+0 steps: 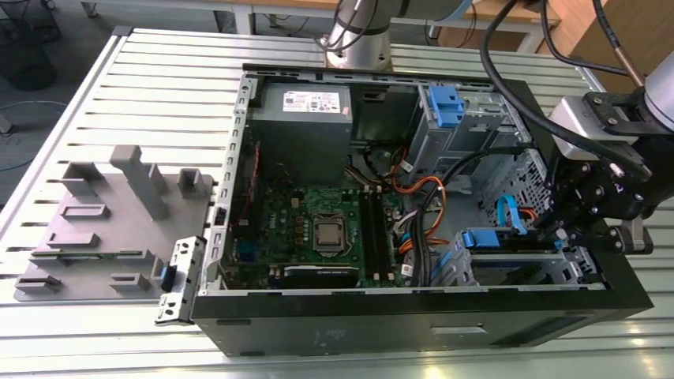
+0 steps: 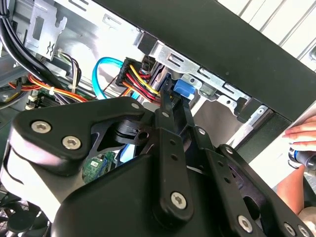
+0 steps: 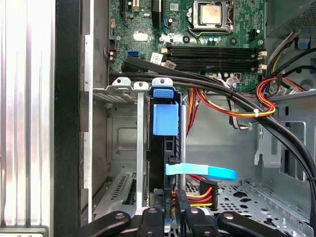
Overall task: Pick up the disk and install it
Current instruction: 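Insert the second disk wire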
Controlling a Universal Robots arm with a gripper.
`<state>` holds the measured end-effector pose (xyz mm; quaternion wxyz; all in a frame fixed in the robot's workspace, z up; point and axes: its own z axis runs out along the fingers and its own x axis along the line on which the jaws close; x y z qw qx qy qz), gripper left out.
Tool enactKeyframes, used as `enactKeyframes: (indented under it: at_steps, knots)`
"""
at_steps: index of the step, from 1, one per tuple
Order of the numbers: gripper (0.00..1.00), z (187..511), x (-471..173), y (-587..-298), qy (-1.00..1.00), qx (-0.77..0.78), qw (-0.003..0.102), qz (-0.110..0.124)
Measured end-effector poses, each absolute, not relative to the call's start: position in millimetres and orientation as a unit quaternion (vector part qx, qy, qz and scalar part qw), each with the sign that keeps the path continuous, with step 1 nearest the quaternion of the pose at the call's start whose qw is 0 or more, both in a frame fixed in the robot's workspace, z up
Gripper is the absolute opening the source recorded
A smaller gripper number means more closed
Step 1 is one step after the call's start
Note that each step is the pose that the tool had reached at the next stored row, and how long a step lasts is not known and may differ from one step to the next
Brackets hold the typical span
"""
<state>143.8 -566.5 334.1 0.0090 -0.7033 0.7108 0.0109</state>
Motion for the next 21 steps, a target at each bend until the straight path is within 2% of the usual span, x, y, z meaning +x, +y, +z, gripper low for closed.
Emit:
enactKeyframes:
  at_steps: [4, 5, 21]
  knots:
    - [0.22, 334.2, 143.9, -566.5, 0.711, -0.703, 0.009, 0.011]
    - [0.16, 334.2, 143.9, -566.5, 0.711, -0.703, 0.009, 0.011]
    - [0.16, 334.2, 144.2, -566.5, 0.711, -0.703, 0.009, 0.011]
